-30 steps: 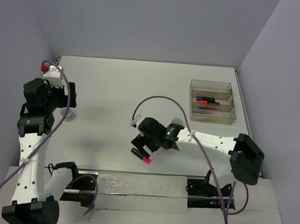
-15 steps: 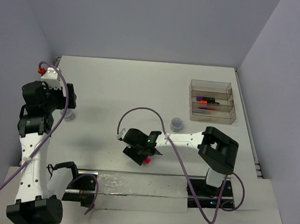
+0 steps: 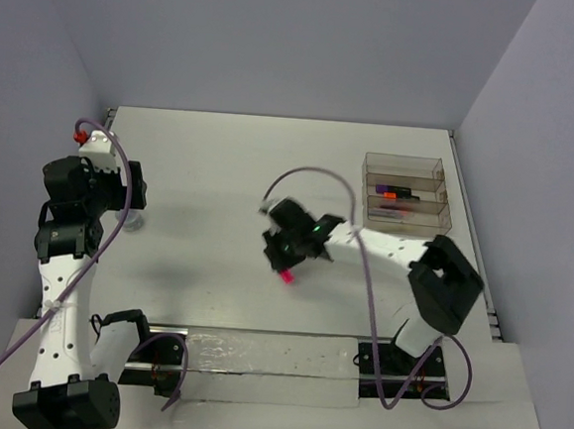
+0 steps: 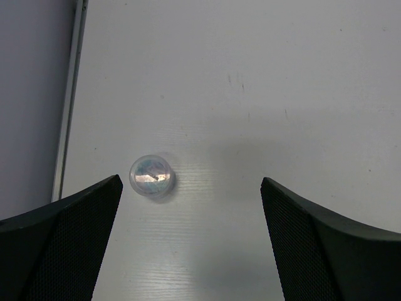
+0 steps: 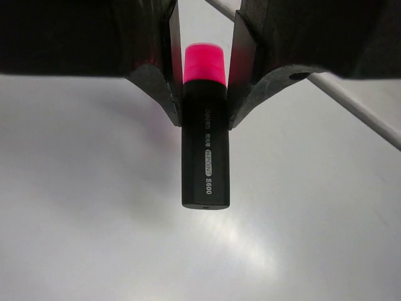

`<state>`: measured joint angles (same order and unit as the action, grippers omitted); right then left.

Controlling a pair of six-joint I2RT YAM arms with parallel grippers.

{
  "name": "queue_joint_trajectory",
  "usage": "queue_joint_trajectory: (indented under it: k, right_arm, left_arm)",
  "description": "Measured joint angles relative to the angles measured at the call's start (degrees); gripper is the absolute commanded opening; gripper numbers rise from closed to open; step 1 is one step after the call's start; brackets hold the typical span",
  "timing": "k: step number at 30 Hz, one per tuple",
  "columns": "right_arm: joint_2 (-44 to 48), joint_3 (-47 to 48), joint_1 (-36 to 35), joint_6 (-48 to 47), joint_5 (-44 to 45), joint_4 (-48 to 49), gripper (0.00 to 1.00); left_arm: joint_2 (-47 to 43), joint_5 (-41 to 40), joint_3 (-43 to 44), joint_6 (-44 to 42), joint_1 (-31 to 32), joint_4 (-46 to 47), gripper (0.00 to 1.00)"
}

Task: Sort the stationery into containers
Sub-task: Pick up the pen from the center of the board, then place the pen in the storage box.

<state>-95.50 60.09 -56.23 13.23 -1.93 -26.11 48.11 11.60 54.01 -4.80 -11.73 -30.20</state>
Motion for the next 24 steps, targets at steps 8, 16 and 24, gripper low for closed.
queue_joint_trajectory:
  k: [8, 16, 24]
  right_arm:
    - [17.8, -0.5, 39.0, 26.8, -13.8, 24.2, 0.00]
    - [12.0, -2.7, 58.3, 51.1, -13.2, 34.1, 0.00]
    - [3.5, -2.1, 66.7, 60.2, -5.4, 21.2, 0.00]
  left_arm:
    - [-1.2, 0.0, -1.0, 0.0, 0.0, 0.1, 0.99]
    - [-2.0, 0.0, -2.5, -0.2, 0.0, 1.0, 0.99]
    - [-1.2, -0.7, -4.7, -1.1, 0.0, 1.8, 0.99]
